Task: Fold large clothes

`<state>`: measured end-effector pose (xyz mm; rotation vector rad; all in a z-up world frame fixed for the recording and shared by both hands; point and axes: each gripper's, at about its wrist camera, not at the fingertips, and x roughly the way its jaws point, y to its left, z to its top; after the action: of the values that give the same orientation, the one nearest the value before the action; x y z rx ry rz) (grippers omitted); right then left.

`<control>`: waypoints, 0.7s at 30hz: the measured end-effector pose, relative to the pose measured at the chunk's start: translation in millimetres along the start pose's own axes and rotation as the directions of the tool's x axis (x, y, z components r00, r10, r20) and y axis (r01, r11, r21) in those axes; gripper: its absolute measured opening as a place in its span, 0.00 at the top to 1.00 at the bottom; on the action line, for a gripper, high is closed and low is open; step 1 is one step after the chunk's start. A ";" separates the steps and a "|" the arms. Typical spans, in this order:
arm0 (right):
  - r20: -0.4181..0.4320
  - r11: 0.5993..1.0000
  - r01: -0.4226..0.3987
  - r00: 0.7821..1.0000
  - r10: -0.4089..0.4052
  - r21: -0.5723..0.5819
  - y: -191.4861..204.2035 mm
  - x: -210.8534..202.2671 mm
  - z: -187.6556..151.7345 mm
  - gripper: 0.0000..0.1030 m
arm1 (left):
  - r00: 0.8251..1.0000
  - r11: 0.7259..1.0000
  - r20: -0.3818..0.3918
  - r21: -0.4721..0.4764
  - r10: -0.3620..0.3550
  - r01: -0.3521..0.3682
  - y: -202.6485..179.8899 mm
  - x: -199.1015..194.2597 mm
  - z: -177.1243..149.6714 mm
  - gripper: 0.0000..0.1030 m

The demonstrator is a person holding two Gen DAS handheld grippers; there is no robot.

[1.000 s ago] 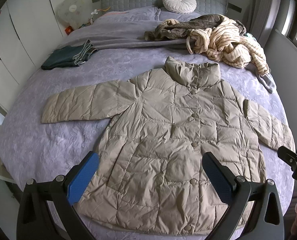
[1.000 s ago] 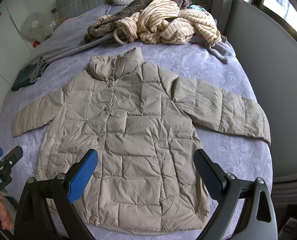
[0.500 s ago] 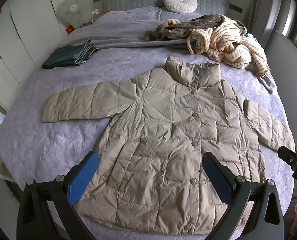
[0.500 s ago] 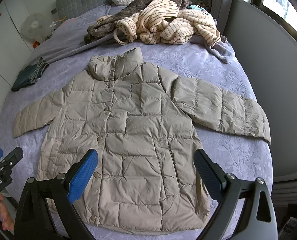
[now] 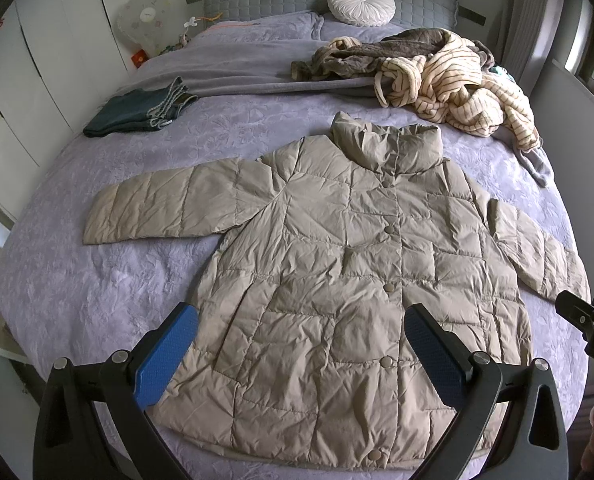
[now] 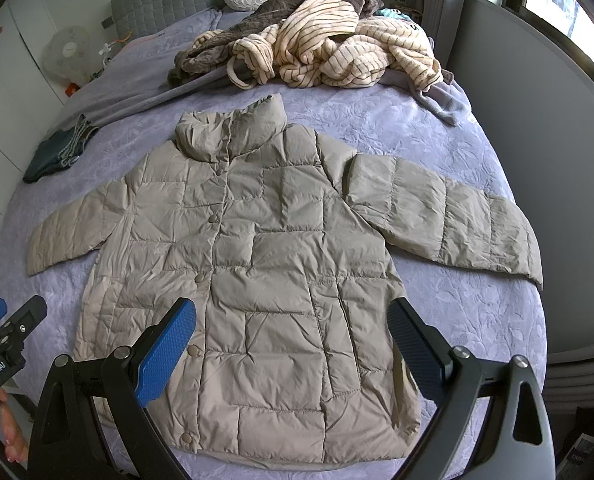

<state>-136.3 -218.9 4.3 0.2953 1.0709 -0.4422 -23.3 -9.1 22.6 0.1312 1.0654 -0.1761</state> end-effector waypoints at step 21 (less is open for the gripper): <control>0.000 1.000 -0.005 1.000 0.005 0.000 0.3 -0.2 -0.2 0.06 | 1.000 1.000 -0.001 0.000 0.000 0.000 0.3 0.2 0.3 0.00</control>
<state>-136.3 -218.5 4.3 0.2980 1.0696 -0.4383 -22.9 -8.9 22.6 0.1312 1.0663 -0.1760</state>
